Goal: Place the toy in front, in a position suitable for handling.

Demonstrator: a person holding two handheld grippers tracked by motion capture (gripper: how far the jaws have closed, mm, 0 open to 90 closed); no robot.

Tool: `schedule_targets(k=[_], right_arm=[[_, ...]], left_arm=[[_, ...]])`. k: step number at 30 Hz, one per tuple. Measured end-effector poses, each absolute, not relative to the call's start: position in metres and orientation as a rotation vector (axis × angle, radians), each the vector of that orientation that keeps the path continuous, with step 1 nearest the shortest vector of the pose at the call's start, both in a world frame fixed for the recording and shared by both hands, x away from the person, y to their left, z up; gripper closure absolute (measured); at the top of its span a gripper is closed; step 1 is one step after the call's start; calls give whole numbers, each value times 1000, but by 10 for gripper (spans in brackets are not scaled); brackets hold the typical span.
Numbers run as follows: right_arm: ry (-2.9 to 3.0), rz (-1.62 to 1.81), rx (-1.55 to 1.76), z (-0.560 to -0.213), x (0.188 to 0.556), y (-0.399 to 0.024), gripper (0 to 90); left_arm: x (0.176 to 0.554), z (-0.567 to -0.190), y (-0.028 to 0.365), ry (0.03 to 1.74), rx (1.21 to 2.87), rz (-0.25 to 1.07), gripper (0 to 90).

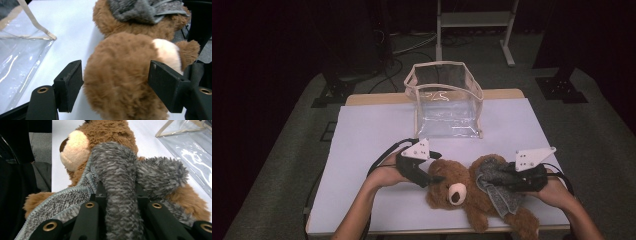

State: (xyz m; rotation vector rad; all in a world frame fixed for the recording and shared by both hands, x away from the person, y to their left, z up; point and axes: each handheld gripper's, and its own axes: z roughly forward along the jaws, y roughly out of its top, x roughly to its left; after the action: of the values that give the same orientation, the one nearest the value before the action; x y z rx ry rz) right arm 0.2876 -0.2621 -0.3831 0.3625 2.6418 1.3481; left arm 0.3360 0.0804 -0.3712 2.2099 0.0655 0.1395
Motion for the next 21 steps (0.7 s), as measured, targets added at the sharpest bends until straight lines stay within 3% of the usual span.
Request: schedule_targets(k=[6,11,12,16,21], right_arm=[[2639,1338,331,-384,279,-261,724],[2640,1351,318,-386,277,-260,724],[2641,1350,316,-386,278,-260,724],[2644,1350,319,-386,279,-258,721],[2627,1363,318,-381,285,-256,717]], left_arm=[[338,-380,66,73,2216,12,211],[345,-390,55,118,2263,-143,221],[345,-392,54,117,2269,-167,242],[344,-392,51,68,2278,-148,498],[345,-388,59,51,2261,-115,618]])
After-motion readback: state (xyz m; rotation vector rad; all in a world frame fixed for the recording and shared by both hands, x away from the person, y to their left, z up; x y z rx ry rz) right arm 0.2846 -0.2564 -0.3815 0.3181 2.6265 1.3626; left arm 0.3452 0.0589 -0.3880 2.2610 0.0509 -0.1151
